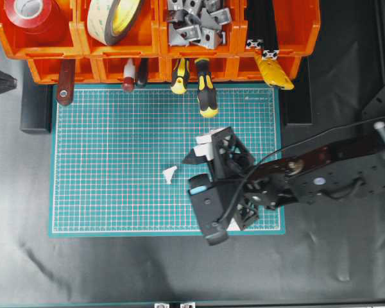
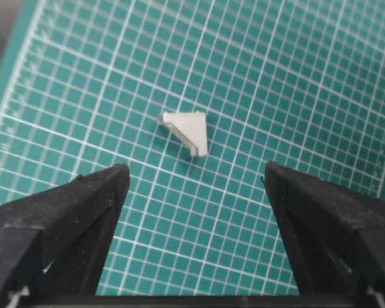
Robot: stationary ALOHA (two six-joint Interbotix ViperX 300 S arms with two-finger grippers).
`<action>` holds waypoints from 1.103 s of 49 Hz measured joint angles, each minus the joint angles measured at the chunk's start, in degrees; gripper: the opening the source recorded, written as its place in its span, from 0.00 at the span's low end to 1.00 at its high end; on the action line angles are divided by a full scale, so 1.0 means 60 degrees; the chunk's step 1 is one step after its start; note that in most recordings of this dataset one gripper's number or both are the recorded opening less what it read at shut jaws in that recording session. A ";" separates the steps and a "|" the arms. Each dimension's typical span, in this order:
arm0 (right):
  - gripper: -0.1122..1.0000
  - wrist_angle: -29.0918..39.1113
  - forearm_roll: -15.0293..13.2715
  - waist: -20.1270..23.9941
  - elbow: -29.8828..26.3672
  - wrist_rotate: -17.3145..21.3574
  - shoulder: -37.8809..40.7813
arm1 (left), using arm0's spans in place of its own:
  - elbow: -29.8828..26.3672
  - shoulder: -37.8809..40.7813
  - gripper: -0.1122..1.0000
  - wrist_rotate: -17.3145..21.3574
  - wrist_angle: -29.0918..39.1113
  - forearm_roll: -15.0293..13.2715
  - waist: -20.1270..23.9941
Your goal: Pick corner brachets from container rack with right arm.
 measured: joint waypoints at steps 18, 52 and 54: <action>0.83 0.0220 0.0000 0.0659 0.0073 0.0337 -0.1099 | 0.0000 0.0000 0.10 -0.0015 0.0000 0.0000 0.0000; 0.83 0.0542 0.0029 0.0674 0.0103 0.0337 -0.1172 | 0.0000 0.0000 0.10 -0.0381 0.0000 0.0000 -0.0015; 0.83 0.0542 0.0044 0.0659 0.0117 0.0352 -0.1172 | 0.0000 0.0000 0.10 -0.0366 0.0000 0.0000 -0.0029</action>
